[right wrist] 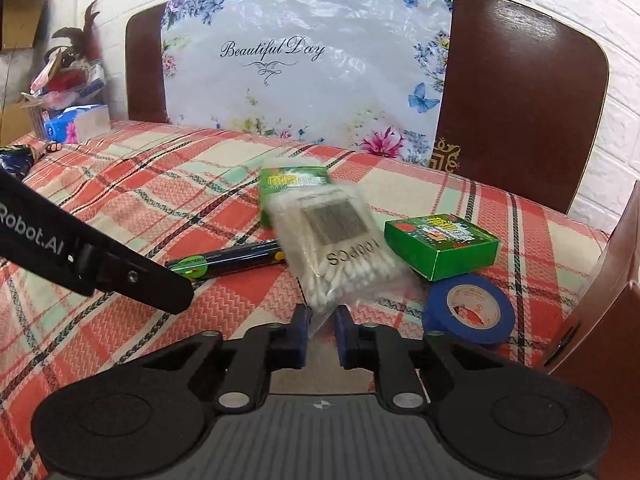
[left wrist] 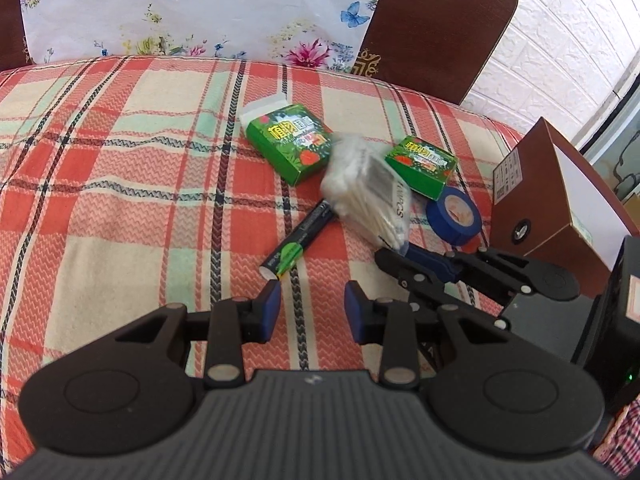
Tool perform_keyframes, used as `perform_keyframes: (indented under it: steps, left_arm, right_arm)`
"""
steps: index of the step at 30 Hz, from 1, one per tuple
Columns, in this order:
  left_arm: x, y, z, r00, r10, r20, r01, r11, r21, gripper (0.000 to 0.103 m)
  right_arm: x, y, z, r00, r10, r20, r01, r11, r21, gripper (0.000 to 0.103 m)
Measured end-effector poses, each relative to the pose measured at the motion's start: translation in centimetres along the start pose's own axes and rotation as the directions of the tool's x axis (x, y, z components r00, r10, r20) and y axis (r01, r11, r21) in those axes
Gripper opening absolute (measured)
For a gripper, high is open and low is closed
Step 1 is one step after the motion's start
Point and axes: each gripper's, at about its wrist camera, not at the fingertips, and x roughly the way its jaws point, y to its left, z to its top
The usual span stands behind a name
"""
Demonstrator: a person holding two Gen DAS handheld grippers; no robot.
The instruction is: Organize objects
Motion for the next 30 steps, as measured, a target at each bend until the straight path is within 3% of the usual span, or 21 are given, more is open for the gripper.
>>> perform_keyframes:
  steps: [6,10,11,12,14,16,18,19,20,22,23,24,30]
  left_arm:
    - [-0.4,-0.1,0.3,1.0,-0.01,0.019,0.01,1.0,-0.006,0.04]
    - [-0.2,0.0,1.0,0.999,0.005,0.034,-0.005,1.0,-0.018,0.059]
    - [-0.2,0.1,1.3,0.999,0.011,0.04,-0.01,1.0,-0.022,0.066]
    - [-0.2,0.1,1.6,0.999,0.013,0.047,-0.012,1.0,-0.029,0.07]
    - [0.1,-0.1,2.2,0.998,0.007,0.062,-0.004,0.999,-0.036,0.075]
    - [0.7,-0.8,2.7,0.998,0.006,0.056,-0.005,1.0,-0.025,0.075]
    - [1.3,-1.6,3.1,0.999,-0.004,0.054,0.004,1.0,-0.004,0.073]
    - [1.8,-1.9,3.1,0.999,-0.001,0.049,0.001,1.0,0.013,0.061]
    - [2.4,-2.2,3.1,1.0,0.002,0.031,-0.003,1.0,0.031,0.04]
    - [2.8,-2.3,2.8,0.999,-0.008,0.04,0.007,0.999,0.047,0.038]
    - [2.7,-2.4,2.8,0.999,-0.017,0.037,0.015,0.998,0.054,0.036]
    - [2.3,-2.6,2.8,0.999,-0.014,0.039,0.011,0.998,0.061,0.034]
    - [-1.8,-4.4,3.3,0.994,-0.064,0.091,0.056,0.994,0.093,0.027]
  right_arm:
    - [-1.5,0.4,-0.8,1.0,0.007,0.012,-0.007,1.0,0.003,0.005]
    - [-2.8,0.6,-1.6,0.999,0.051,0.002,-0.051,0.999,0.003,0.009]
    - [-3.1,0.7,-1.7,0.998,0.059,0.001,-0.059,0.998,0.002,0.014]
    - [-3.3,0.8,-1.8,0.998,0.058,0.006,-0.058,0.998,0.008,0.028]
    - [-3.5,0.8,-1.8,0.998,0.064,0.008,-0.064,0.998,0.015,0.044]
    - [-3.2,0.8,-1.6,0.998,0.058,0.005,-0.058,0.998,0.01,0.05]
    - [-2.8,0.8,-1.4,1.0,0.031,0.002,-0.031,0.999,0.011,0.074]
    - [-2.4,0.6,-1.4,1.0,0.024,-0.001,-0.024,1.0,0.019,0.076]
    - [-2.1,0.5,-1.4,1.0,0.026,-0.008,-0.026,0.999,0.029,0.073]
    - [-1.6,0.2,-1.2,0.999,0.052,-0.01,-0.052,0.998,0.044,0.061]
    - [-1.6,0.2,-1.1,0.998,0.058,-0.005,-0.057,0.998,0.04,0.037]
    - [-1.6,0.3,-0.9,0.998,0.064,-0.002,-0.064,0.997,0.034,0.021]
    - [-3.3,0.4,-0.5,0.998,0.038,0.041,-0.039,0.999,0.021,0.018]
